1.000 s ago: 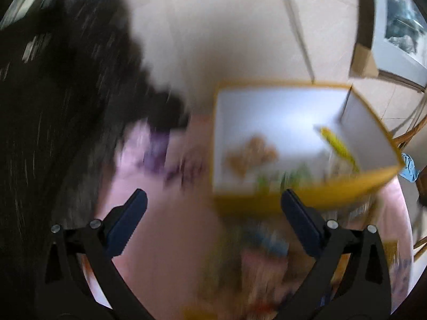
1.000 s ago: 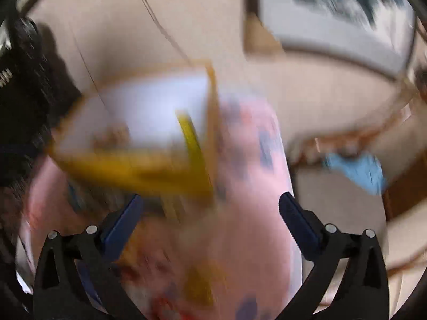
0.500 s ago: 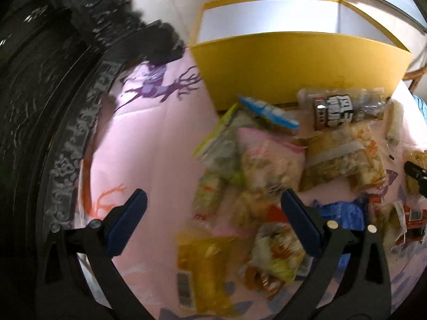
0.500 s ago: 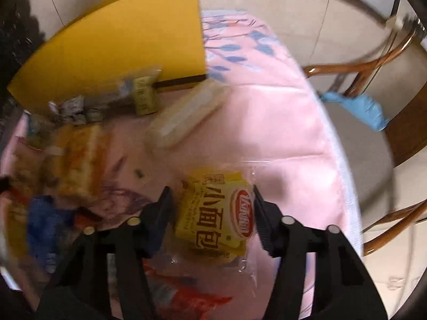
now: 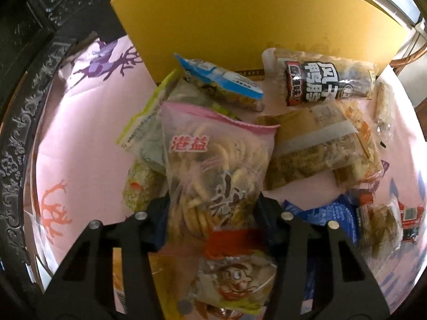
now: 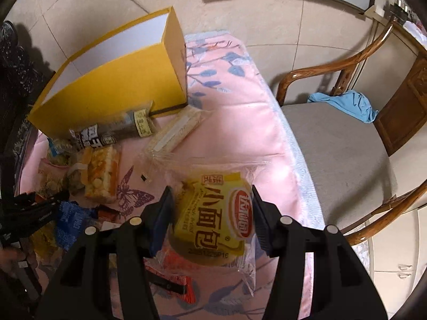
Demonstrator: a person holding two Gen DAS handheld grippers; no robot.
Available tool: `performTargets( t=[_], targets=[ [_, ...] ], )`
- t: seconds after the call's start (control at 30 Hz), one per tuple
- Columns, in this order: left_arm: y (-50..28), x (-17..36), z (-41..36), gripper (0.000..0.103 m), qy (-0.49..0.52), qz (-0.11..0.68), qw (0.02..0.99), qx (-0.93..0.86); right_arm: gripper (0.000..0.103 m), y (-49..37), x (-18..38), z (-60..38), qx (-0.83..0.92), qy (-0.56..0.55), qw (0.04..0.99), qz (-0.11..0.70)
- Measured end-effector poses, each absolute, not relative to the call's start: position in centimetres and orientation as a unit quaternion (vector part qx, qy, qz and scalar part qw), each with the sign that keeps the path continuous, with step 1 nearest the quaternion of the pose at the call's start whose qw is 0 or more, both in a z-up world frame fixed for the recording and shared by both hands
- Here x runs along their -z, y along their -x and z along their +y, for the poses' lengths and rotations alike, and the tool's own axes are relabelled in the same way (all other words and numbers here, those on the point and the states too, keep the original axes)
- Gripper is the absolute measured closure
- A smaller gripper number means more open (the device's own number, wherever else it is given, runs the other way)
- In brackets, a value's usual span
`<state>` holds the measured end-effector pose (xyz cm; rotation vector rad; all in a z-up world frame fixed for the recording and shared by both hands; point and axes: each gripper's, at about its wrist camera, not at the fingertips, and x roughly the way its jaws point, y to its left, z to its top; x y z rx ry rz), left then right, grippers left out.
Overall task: Organize snacks
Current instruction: 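Grasp the yellow bread packet with the right gripper while the left grasps the pink cracker bag, then lower both packets into the yellow box and open both grippers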
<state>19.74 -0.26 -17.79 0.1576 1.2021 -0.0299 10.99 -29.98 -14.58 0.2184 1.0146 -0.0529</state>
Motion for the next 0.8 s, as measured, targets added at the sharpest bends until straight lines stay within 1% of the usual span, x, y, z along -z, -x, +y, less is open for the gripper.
performTargets(
  t=[0.17,0.3,0.47,0.53,0.8],
  targets=[
    [-19.9,16.0,0.5,0.053,-0.096,0.561,0.823,0.003,0.048,-10.4,11.9,-31.1,0.022,-0.117,0.882,0.456],
    [-18.9,13.1,1.6,0.053,-0.067,0.547,0.834,0.001,0.047,-10.0,9.8,-31.1,0.017,-0.124,0.891,0.437],
    [-18.2,10.8,1.9,0.053,-0.058,0.530,0.846,0.002,0.048,-10.0,7.3,-30.9,0.003,-0.126,0.901,0.416],
    [-17.9,9.5,1.3,0.053,-0.072,0.516,0.853,-0.005,0.048,-10.3,6.5,-30.7,-0.007,-0.122,0.902,0.413],
    [-18.1,4.0,-0.5,0.053,-0.061,0.461,0.885,0.015,0.048,-11.9,1.7,-29.9,-0.033,-0.100,0.926,0.362]
  ],
)
